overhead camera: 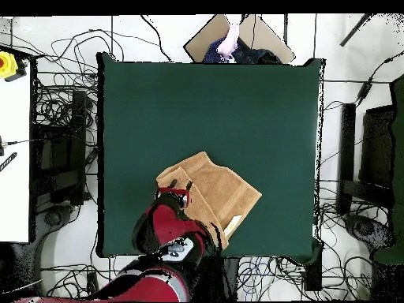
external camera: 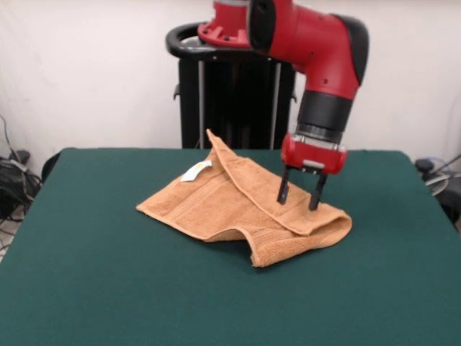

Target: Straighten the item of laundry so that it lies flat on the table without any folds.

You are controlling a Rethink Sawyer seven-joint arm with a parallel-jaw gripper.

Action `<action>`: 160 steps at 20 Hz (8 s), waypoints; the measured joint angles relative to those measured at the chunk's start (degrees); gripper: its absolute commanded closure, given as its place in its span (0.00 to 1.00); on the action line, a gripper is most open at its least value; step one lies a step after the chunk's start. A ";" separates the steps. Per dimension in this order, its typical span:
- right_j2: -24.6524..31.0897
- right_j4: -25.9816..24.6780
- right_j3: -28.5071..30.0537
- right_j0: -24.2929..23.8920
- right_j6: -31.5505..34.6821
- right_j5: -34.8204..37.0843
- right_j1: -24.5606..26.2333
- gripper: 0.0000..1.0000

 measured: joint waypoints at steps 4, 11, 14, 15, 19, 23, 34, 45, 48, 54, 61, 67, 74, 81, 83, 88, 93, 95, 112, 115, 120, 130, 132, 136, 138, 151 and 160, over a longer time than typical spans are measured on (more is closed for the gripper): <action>4.12 -1.08 1.38 -4.88 0.00 6.57 -6.79 0.00; 6.28 -1.09 1.90 -6.79 0.00 9.27 -11.43 0.00; 6.28 -1.07 1.89 -6.05 0.00 7.30 -10.95 0.00; 6.29 -0.99 1.90 -5.58 0.00 5.83 -10.28 0.00; 6.30 -0.08 1.89 -3.49 0.00 -0.46 -6.99 0.00; 6.32 1.30 1.88 -1.96 0.00 -4.27 -3.91 0.00; 5.37 7.36 1.85 0.94 0.00 -11.82 1.68 0.00; 1.36 24.41 1.96 10.12 0.00 -15.74 2.71 0.00; -2.18 32.74 2.02 16.14 0.00 -15.07 4.26 0.00; -8.79 41.90 1.99 26.28 -0.01 -9.95 8.13 0.00; -12.68 35.17 1.94 25.92 -0.01 -5.26 10.90 0.00; -12.75 26.44 1.86 19.64 -0.01 -5.44 11.75 0.00; -12.73 23.22 1.79 17.29 -0.01 -5.68 11.64 0.00; -4.35 7.75 1.71 5.14 -0.01 -5.16 6.57 0.00; 0.19 1.87 1.62 -0.79 -0.01 -3.78 5.02 0.00; 6.21 -3.84 1.32 -7.98 -0.02 -0.65 3.12 0.00; 8.82 -5.22 0.84 -9.27 -0.02 0.53 2.05 0.00; 9.79 -5.64 0.79 -9.32 -0.02 0.93 1.54 0.00; 9.62 -5.75 -1.74 -4.67 -0.02 1.65 1.81 0.00; 8.52 -5.77 -2.25 -3.41 -0.02 0.06 2.50 1.00; 8.53 -5.92 -2.76 -3.29 -0.02 0.04 2.86 1.00; 8.51 -6.91 -2.90 -2.53 -0.02 7.21 -1.20 1.00; 8.52 -6.91 -2.88 -1.95 -0.01 9.60 -2.56 1.00; 8.59 -7.07 -3.04 -1.51 -0.02 14.88 -6.42 0.00; 8.69 -7.21 -3.04 -1.67 -0.02 14.94 -6.70 0.00; 5.71 -12.39 -6.08 -2.75 -0.01 9.96 -6.82 0.00; 4.72 -11.98 -9.62 -1.14 -0.01 0.20 2.89 0.00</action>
